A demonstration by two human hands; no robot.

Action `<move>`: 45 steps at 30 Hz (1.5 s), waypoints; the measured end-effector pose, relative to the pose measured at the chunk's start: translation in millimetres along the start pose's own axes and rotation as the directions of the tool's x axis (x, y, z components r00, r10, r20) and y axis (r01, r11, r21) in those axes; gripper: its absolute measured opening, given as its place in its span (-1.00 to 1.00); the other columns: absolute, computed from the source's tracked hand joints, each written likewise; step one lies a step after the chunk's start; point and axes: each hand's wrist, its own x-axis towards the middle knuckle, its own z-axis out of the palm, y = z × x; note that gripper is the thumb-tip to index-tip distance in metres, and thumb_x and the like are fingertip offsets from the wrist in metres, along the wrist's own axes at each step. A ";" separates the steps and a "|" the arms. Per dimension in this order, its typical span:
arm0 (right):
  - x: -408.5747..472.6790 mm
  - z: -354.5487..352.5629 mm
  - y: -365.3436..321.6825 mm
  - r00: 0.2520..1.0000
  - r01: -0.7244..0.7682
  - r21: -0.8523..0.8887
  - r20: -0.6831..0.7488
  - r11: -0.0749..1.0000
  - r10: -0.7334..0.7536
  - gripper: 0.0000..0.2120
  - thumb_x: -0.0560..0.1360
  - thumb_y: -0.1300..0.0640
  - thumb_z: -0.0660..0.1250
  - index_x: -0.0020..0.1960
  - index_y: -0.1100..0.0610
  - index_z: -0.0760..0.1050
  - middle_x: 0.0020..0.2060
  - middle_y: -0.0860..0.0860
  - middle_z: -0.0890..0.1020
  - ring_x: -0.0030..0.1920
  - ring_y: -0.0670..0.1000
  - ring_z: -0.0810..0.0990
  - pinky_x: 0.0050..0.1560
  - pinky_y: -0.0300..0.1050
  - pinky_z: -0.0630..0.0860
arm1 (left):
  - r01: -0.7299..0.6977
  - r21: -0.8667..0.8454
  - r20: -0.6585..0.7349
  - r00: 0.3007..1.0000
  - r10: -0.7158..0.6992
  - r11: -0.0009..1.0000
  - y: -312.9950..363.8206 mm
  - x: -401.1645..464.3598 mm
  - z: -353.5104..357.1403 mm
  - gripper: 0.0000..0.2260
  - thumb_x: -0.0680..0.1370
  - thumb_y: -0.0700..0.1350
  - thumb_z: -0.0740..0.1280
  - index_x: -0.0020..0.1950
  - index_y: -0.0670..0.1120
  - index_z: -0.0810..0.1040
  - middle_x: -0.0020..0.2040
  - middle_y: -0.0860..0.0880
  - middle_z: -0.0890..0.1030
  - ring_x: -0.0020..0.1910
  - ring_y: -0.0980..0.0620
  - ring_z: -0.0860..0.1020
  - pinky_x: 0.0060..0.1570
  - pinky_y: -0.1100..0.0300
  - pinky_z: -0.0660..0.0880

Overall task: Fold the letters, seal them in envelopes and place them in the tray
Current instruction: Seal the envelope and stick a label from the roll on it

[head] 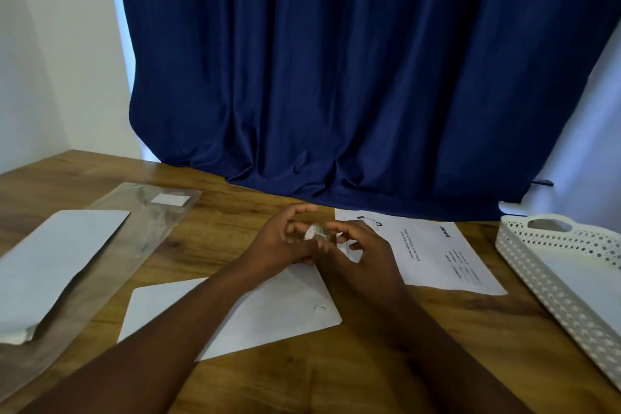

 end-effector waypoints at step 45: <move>2.8 0.9 6.4 0.990 0.134 0.343 -0.096 0.930 -0.107 -0.92 0.46 0.07 0.52 -0.13 -0.03 0.62 -0.27 -0.26 0.69 -0.18 -0.10 0.66 -0.12 -0.27 0.60 | 0.218 0.673 -0.479 0.857 0.192 0.706 5.9 8.1 -89.8 -0.65 0.62 0.02 0.33 0.40 0.07 0.42 0.11 -0.05 0.68 0.07 -0.09 0.63 0.10 -0.05 0.56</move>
